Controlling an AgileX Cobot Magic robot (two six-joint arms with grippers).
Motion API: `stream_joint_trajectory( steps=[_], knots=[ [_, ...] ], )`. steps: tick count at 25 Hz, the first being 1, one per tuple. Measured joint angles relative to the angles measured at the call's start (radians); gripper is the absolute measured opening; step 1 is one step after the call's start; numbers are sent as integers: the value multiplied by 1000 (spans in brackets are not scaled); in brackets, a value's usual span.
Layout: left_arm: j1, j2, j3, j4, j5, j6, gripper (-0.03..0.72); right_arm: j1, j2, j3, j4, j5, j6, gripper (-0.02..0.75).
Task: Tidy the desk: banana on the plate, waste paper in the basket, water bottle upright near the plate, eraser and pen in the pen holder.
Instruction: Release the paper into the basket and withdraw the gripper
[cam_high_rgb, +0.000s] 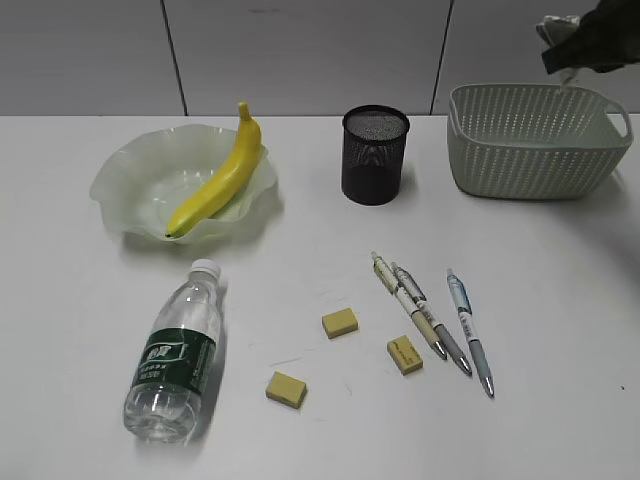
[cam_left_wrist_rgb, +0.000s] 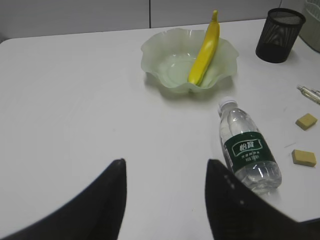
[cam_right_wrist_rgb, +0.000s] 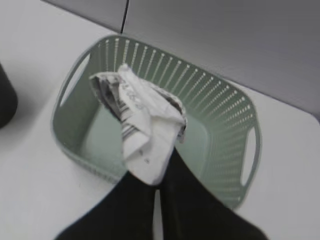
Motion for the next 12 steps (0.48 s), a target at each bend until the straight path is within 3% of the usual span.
stream_joint_trajectory(
  steps=[2, 4, 9, 12],
  knots=[
    [0, 0, 0, 0, 0, 0, 381, -6, 98, -81, -1, 2, 16, 19],
    [0, 0, 0, 0, 0, 0, 381, -15, 178, -147, -7, 38, 50, 81],
    [0, 0, 0, -3, 0, 0, 368, -28, 213, -226, -26, 149, 93, 449],
    [0, 0, 0, -4, 0, 0, 362, -28, 134, -206, -17, 203, 111, 494]
  ],
)
